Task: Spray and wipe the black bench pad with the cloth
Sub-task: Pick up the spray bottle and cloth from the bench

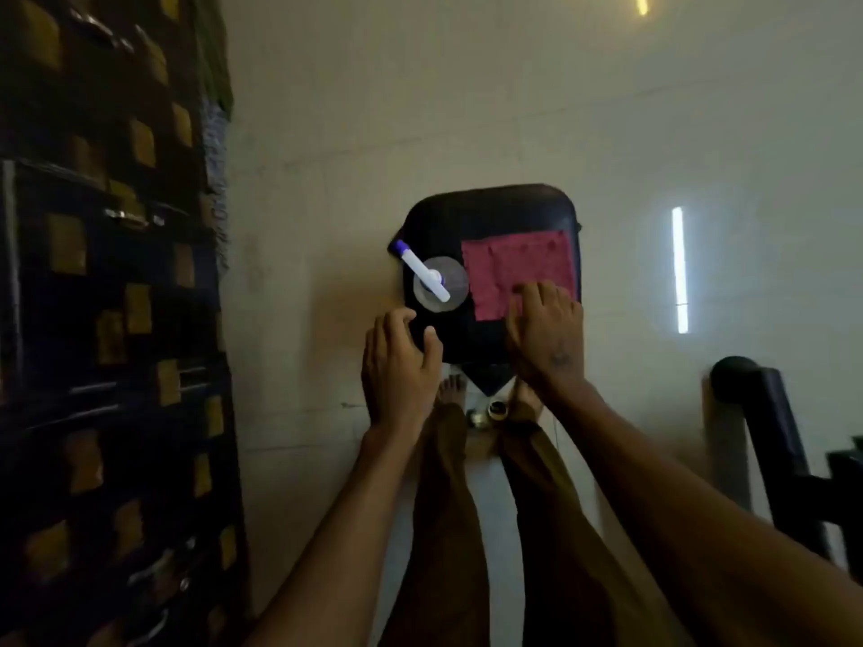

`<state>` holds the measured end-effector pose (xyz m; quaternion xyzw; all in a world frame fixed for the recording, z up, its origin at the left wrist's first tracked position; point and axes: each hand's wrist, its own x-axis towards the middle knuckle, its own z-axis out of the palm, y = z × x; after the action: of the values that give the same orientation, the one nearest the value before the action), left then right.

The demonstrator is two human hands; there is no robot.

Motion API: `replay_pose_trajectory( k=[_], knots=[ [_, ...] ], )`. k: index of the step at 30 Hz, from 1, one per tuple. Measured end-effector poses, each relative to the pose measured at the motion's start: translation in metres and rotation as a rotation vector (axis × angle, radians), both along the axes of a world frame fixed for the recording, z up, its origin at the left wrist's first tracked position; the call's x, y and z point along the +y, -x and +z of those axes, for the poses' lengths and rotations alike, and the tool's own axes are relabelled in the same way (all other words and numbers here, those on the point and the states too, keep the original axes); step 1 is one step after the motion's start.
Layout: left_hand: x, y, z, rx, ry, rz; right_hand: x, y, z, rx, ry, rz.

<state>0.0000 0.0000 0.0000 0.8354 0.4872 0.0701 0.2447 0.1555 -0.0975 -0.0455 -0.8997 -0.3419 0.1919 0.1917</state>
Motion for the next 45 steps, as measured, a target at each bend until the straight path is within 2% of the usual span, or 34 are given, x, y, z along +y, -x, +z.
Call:
replay_pose_trajectory(
  k=[5,10,17,22,28,31,33,37,42,45],
  knots=[
    [0.024,-0.013,-0.077,-0.103,0.089,0.0,0.028,-0.008,-0.095,0.007,0.036,0.011],
    [0.042,-0.023,-0.122,-0.184,0.075,-0.053,0.025,-0.01,-0.151,-0.052,0.139,0.096],
    [0.051,-0.034,-0.145,-0.292,-0.026,-0.209,0.025,-0.007,-0.168,-0.149,0.188,0.101],
    [0.061,-0.034,-0.142,-0.261,0.062,-0.214,0.029,-0.01,-0.165,-0.153,0.107,0.068],
    [0.064,-0.035,-0.138,-0.293,0.153,-0.221,0.04,-0.012,-0.158,-0.171,0.134,0.04],
    [0.064,-0.035,-0.141,-0.294,0.159,-0.208,0.046,-0.014,-0.146,-0.138,0.106,-0.04],
    [0.064,-0.031,-0.14,-0.29,0.177,-0.203,0.046,-0.017,-0.133,-0.098,0.002,-0.129],
    [0.057,-0.024,-0.13,-0.281,0.237,-0.206,0.034,-0.025,-0.102,0.121,-0.209,-0.434],
    [0.036,-0.017,-0.109,-0.288,0.329,-0.241,0.0,-0.025,-0.06,0.441,-0.4,-0.711],
    [0.019,-0.017,-0.094,-0.279,0.368,-0.306,-0.034,-0.011,-0.033,0.56,-0.542,-0.888]
  ],
)
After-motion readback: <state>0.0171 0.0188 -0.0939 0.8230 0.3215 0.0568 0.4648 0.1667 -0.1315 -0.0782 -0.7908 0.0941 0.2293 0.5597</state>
